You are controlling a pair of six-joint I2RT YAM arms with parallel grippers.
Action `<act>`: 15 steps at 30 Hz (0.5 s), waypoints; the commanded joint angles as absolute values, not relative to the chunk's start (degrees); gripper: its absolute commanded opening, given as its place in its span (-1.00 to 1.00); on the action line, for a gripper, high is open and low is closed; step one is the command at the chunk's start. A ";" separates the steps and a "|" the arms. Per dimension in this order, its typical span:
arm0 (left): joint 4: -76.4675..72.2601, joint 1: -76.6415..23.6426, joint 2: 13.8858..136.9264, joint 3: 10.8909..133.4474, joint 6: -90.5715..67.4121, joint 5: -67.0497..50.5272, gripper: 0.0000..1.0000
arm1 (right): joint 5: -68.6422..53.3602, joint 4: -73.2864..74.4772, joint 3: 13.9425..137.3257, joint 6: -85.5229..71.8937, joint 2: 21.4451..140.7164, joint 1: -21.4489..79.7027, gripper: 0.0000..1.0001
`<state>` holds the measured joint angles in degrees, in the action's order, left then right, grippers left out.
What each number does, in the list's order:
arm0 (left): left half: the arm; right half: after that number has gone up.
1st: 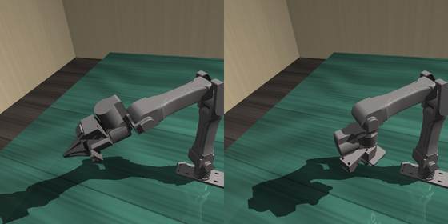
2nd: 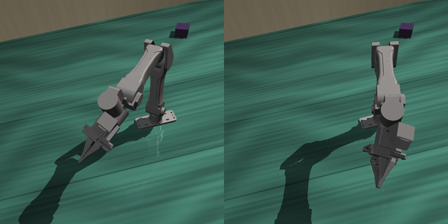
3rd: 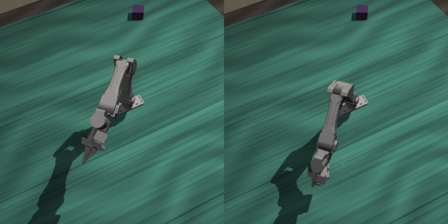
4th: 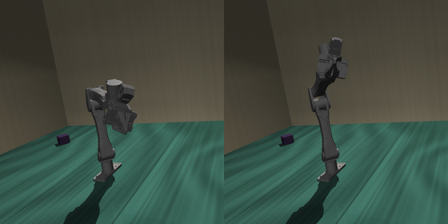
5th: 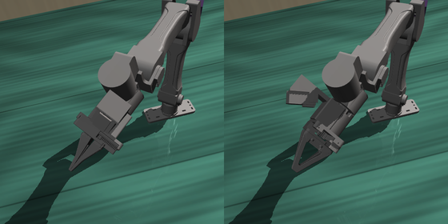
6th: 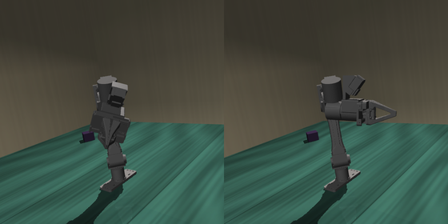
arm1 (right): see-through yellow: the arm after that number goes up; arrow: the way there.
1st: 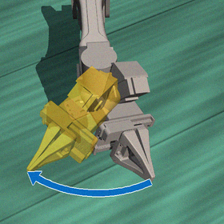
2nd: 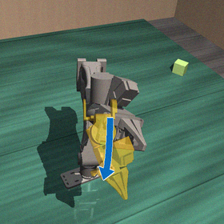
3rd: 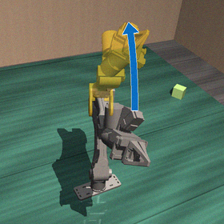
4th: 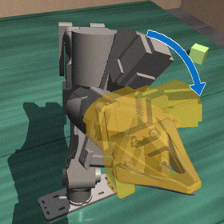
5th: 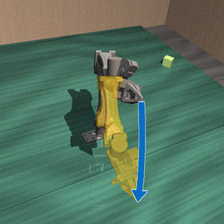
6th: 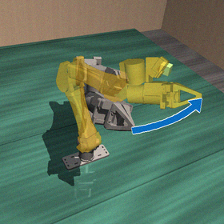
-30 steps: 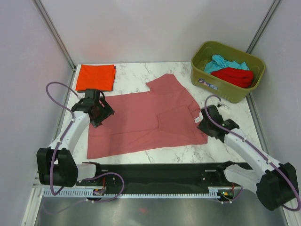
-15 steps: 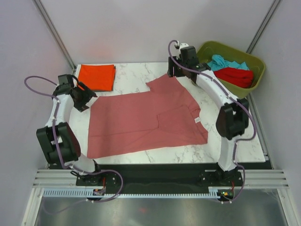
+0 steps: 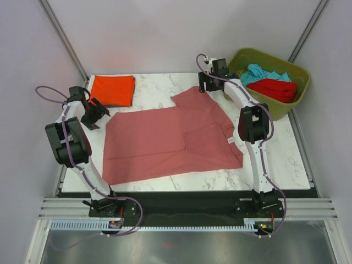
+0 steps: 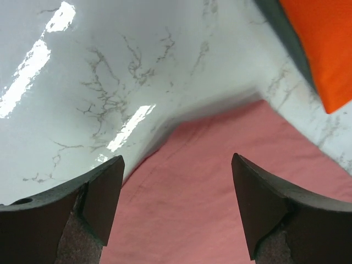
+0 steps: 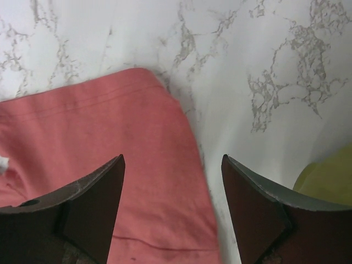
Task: Fold and stack the t-shirts
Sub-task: Fold the tshirt
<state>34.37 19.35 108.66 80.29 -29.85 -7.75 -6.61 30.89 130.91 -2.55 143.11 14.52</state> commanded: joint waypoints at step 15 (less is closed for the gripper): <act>34.28 16.26 122.08 92.55 -22.86 -8.88 0.33 | -14.76 20.57 138.69 -2.11 153.19 13.27 0.47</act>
